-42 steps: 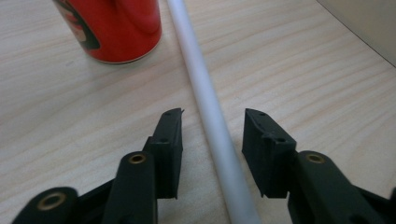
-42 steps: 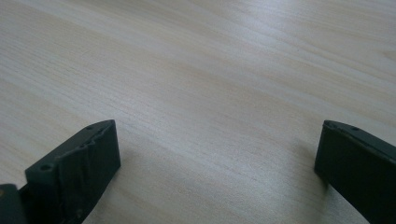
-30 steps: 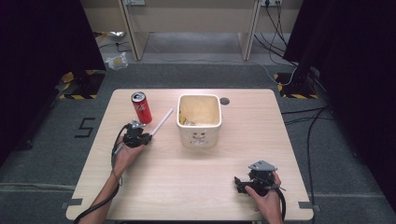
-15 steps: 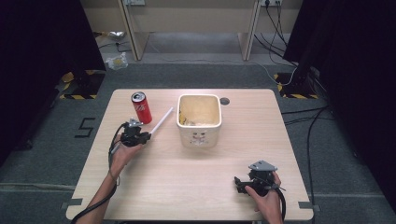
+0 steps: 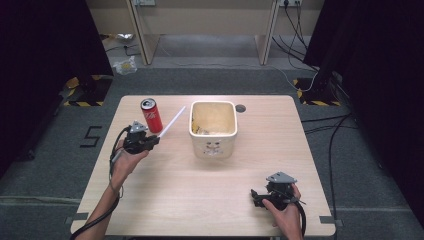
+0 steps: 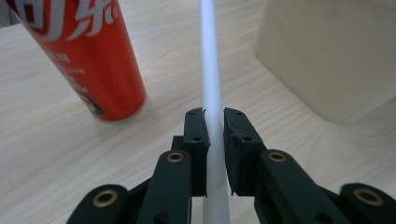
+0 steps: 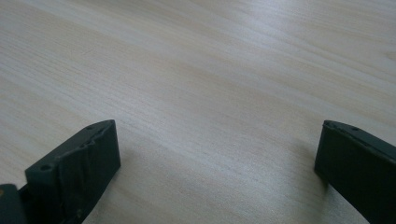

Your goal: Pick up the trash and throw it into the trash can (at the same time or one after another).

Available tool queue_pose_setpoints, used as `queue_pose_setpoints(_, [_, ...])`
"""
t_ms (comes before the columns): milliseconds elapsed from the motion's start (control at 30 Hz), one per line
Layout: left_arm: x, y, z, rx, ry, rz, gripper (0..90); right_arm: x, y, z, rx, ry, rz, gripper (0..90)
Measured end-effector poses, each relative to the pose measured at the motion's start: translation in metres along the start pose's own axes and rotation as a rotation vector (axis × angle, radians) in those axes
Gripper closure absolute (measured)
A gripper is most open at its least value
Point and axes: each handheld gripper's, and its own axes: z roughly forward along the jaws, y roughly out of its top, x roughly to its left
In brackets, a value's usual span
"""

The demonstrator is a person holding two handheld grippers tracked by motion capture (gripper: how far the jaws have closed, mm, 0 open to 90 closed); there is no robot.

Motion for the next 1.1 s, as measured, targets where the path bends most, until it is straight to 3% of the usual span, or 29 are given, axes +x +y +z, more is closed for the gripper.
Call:
queue_pose_setpoints(400, [-0.006, 0.028, -0.024, -0.062, -0.017, 0.035, 79.5, 0.000, 0.000, 0.000, 0.000, 0.000, -0.001, 0.3])
queue_pose_setpoints(933, [-0.010, 0.050, -0.035, -0.095, -0.027, 0.049, 79.4, 0.000, 0.000, 0.000, 0.000, 0.000, -0.001, 0.3])
queue_pose_setpoints(1100, [-0.015, 0.061, -0.036, -0.100, -0.035, 0.071, 79.4, 0.000, 0.000, 0.000, -0.001, 0.000, -0.002, 0.3])
